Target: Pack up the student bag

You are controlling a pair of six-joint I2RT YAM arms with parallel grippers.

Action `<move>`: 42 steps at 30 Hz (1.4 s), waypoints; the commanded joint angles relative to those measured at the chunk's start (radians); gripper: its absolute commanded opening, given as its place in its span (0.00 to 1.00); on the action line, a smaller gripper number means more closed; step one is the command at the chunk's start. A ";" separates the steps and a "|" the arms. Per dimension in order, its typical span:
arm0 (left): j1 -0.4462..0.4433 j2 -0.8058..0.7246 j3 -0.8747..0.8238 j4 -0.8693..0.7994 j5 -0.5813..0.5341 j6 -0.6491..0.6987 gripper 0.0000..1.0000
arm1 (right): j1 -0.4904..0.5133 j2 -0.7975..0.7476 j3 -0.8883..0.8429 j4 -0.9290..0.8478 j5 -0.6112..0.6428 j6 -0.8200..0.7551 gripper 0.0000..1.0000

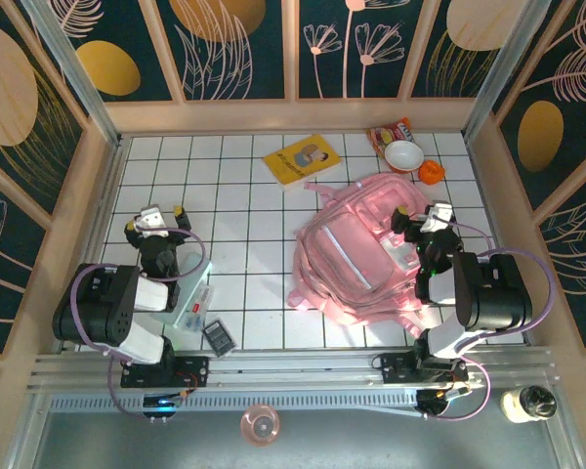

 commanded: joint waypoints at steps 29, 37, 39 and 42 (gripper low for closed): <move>0.007 -0.004 0.006 0.012 0.015 -0.013 0.99 | 0.005 0.005 0.001 0.011 -0.014 0.009 0.99; 0.007 -0.005 0.003 0.014 0.013 -0.012 0.99 | 0.005 0.006 0.001 0.011 -0.014 0.010 0.99; 0.007 -0.008 -0.002 0.025 0.018 -0.005 0.99 | 0.004 0.005 -0.001 0.014 -0.015 0.010 0.99; 0.007 -0.061 0.015 -0.043 0.041 0.005 0.99 | 0.004 -0.055 0.011 -0.047 -0.023 0.008 0.99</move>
